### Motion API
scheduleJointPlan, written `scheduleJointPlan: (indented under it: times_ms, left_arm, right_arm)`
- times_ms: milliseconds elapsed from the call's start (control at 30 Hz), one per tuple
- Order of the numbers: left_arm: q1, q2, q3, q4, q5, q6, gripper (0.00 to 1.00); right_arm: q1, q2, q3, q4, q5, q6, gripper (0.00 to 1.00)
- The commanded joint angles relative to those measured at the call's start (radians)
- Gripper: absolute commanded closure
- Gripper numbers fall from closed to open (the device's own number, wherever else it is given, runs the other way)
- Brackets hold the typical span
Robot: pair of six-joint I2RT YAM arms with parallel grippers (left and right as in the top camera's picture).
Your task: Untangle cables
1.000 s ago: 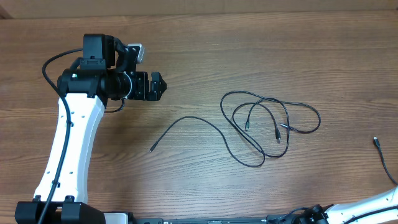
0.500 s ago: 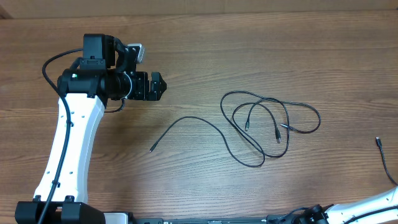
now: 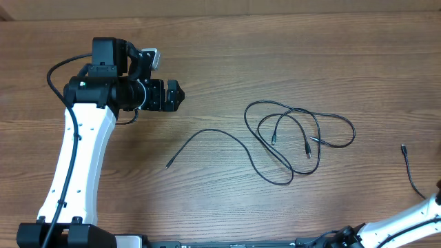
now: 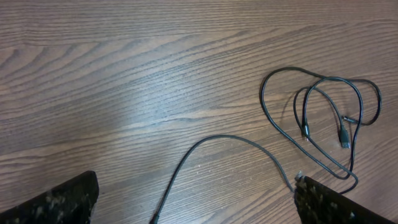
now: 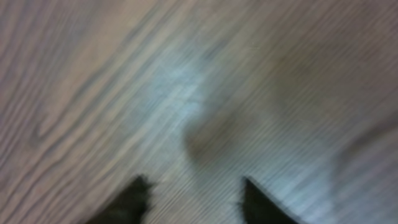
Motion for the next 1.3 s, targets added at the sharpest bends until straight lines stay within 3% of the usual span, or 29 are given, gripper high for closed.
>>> scheduleJointPlan:
  times_ms: [0,33,67,367,633,933,1267]
  left_arm:
    - [-0.006,0.000,0.008,0.001,0.000,0.011,0.00]
    - [-0.006,0.000,0.008,0.001,0.000,0.011,0.00]
    - [-0.006,0.000,0.008,0.001,0.000,0.011,0.00]
    - [-0.006,0.000,0.008,0.001,0.000,0.011,0.00]
    - [-0.006,0.000,0.008,0.001,0.000,0.011,0.00]
    - [-0.006,0.000,0.008,0.001,0.000,0.011,0.00]
    - [-0.006,0.000,0.008,0.001,0.000,0.011,0.00]
  right_arm:
    - [0.015,0.006,0.005,-0.003,0.073,-0.003,0.12]
    - [0.016,0.006,0.021,-0.027,0.074,-0.004,0.02]
    - [0.016,0.006,0.041,-0.059,0.074,-0.004,0.00]
    - [-0.031,0.006,0.179,-0.217,0.087,0.011,0.00]
    - [-0.054,0.006,0.249,-0.359,0.303,0.011,0.00]
    - [-0.191,0.006,0.093,-0.240,0.153,-0.001,0.00]
    - [-0.140,0.006,0.055,-0.226,0.066,0.000,0.02]
